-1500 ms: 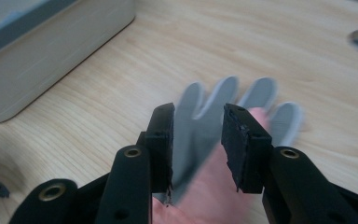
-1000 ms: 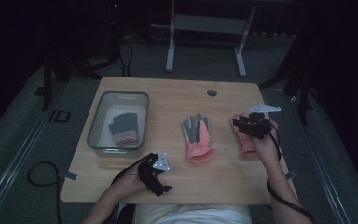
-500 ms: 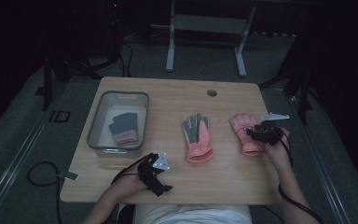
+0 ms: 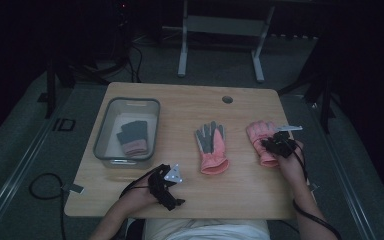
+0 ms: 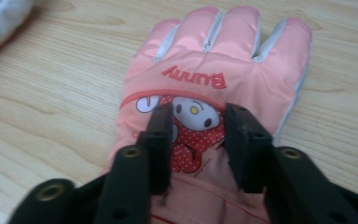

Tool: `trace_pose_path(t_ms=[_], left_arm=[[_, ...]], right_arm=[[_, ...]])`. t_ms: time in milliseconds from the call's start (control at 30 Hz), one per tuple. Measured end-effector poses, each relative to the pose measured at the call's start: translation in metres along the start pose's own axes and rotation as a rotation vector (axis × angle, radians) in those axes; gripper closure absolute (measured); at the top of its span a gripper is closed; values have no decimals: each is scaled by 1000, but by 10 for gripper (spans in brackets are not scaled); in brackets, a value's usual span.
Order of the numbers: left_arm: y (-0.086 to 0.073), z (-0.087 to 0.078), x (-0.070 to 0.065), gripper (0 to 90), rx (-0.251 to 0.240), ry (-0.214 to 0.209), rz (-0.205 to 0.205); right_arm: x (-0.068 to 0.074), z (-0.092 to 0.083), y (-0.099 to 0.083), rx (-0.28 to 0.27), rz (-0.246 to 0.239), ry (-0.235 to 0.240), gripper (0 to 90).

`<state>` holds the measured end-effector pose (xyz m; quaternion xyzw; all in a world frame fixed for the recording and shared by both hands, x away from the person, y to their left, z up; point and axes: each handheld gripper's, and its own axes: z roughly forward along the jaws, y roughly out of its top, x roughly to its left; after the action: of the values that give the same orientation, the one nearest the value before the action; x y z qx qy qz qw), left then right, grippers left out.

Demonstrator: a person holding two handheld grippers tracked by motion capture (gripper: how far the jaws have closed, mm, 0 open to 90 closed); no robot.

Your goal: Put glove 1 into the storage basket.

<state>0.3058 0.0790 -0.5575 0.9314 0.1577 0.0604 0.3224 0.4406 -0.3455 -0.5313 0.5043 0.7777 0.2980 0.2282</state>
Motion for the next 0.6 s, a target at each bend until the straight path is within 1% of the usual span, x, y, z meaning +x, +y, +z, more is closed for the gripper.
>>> trace_pose_path(t_ms=[67,100,167,233,267,300,367,400,467,500,567,600], left_arm=[[0,0,0,17,-4,0,-1],[0,0,0,17,-3,0,-1],[0,0,0,17,-2,-2,-1],[0,0,0,17,0,-3,1],[0,0,0,17,0,-4,0],[0,0,0,17,-1,-4,-1],[0,-1,1,17,-1,-4,-1],[0,-1,1,17,-1,-4,-1],[0,-1,1,17,-6,-8,-3],[0,-1,1,17,-5,-7,-3],[0,-1,1,17,-2,-9,0],[0,-1,1,17,-2,-9,0]], right_arm=[[2,1,1,13,-6,-20,722],[2,1,2,21,-6,-29,770],[4,1,4,33,-14,-50,822],[6,0,4,29,-18,-63,848],[5,-1,5,21,-7,-65,858],[5,-3,5,12,15,-63,867],[4,-8,7,-7,36,-65,891],[4,-8,7,-7,36,-65,891],[5,-18,13,-36,70,-45,900],[5,-21,15,-39,80,-40,900],[9,-29,21,-62,95,-31,900],[9,-29,21,-62,95,-31,900]])
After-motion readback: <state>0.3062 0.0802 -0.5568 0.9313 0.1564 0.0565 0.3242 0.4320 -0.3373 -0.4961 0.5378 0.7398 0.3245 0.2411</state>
